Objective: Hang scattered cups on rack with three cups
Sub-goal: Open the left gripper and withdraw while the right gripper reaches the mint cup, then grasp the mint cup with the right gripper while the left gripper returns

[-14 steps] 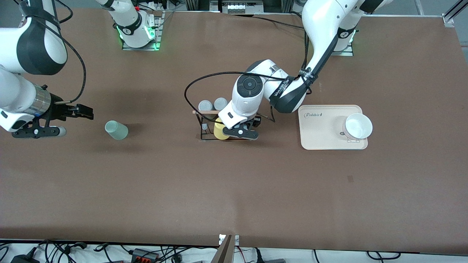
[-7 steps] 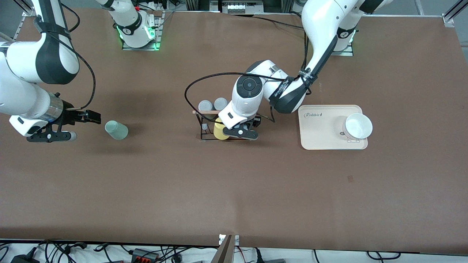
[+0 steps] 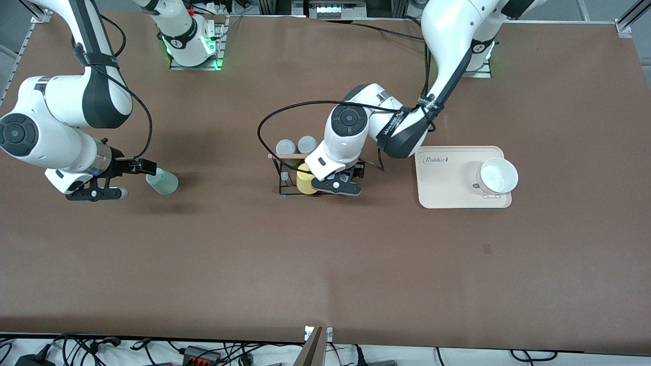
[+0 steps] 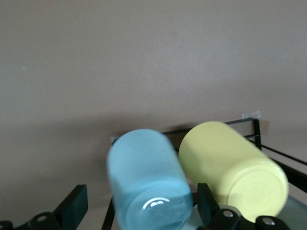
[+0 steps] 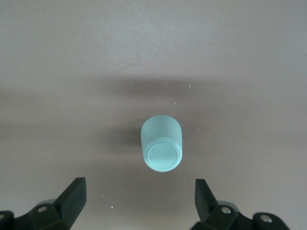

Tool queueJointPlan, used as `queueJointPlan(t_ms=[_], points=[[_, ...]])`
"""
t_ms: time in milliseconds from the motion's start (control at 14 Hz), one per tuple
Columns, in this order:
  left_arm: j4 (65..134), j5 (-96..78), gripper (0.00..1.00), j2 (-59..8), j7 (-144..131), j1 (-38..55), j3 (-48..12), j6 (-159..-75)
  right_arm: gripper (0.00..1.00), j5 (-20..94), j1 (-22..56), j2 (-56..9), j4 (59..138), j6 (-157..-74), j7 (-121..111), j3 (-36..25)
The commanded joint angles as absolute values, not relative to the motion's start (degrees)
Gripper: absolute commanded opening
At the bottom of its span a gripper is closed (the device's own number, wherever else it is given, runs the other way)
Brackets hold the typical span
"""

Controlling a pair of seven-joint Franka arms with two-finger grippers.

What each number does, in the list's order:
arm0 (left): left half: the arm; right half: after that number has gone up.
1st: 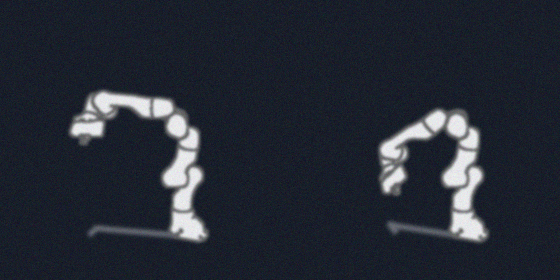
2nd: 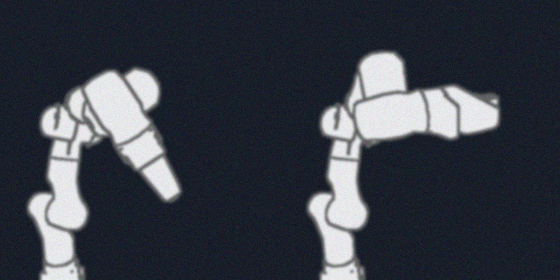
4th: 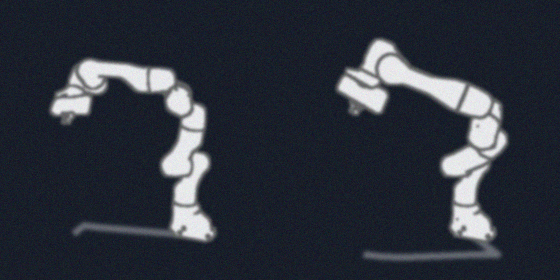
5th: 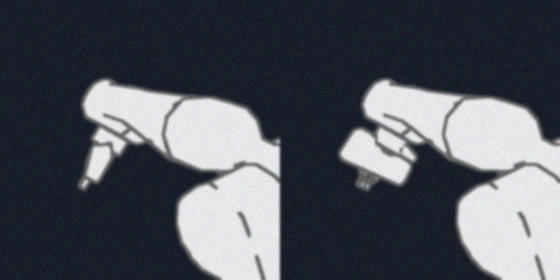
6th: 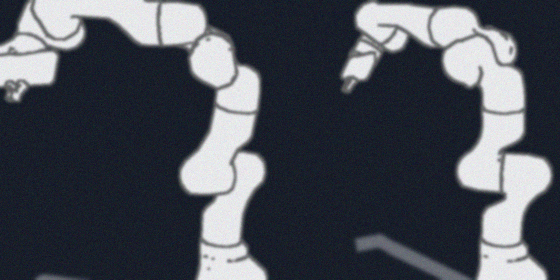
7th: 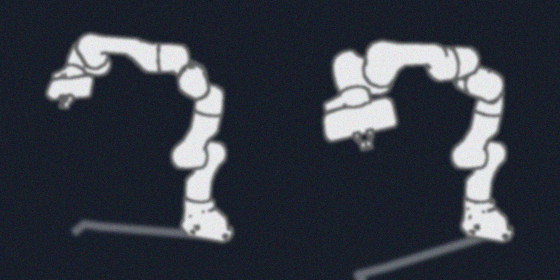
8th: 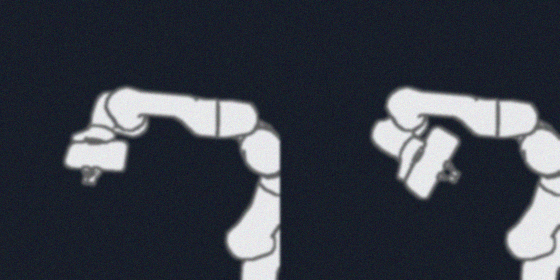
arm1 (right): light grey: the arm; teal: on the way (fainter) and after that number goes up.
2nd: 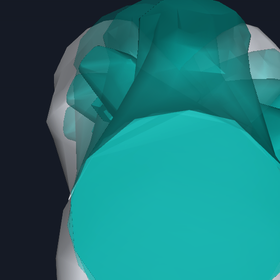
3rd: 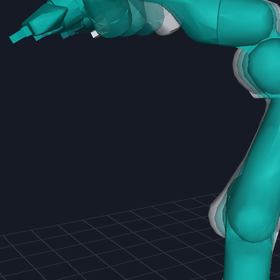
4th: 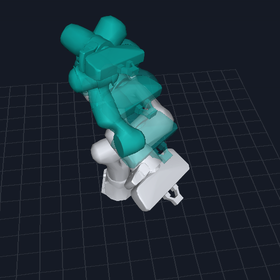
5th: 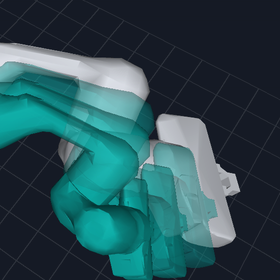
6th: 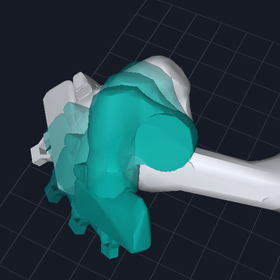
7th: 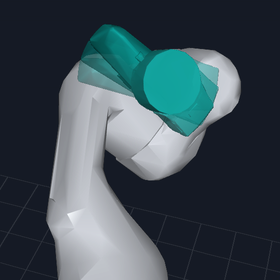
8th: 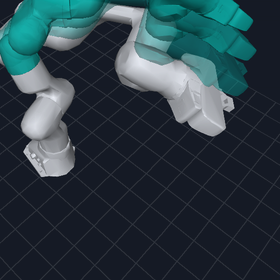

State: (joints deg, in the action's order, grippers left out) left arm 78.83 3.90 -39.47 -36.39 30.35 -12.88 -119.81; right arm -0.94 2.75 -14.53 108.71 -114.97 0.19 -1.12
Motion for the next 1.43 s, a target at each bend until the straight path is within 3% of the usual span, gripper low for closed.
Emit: queueJointPlan(t_ms=[0, 357, 857, 1357], points=[[78.84, 4.83, 1.0, -33.59, -36.04, 27.88, -12.48, -114.36, 1.0, -1.67, 2.64, -14.5, 113.45, -120.83, 1.23, -1.05], [78.84, 6.4, 1.0, -24.89, -34.11, 18.22, -12.22, -102.41, 1.0, -1.67, 1.06, -15.64, 121.01, -130.86, 1.14, -1.14], [84.19, 6.59, 1.0, -12.58, -14.28, 5.03, -13.18, -92.65, 1.0, -1.67, -0.09, -18.54, 122.61, -134.65, 1.14, -1.14], [86.13, -0.34, 1.0, -9.76, 2.77, -5.25, -13.18, -89.38, 1.0, -1.32, -0.53, -20.3, 122.43, -137.11, 1.23, -1.05]])
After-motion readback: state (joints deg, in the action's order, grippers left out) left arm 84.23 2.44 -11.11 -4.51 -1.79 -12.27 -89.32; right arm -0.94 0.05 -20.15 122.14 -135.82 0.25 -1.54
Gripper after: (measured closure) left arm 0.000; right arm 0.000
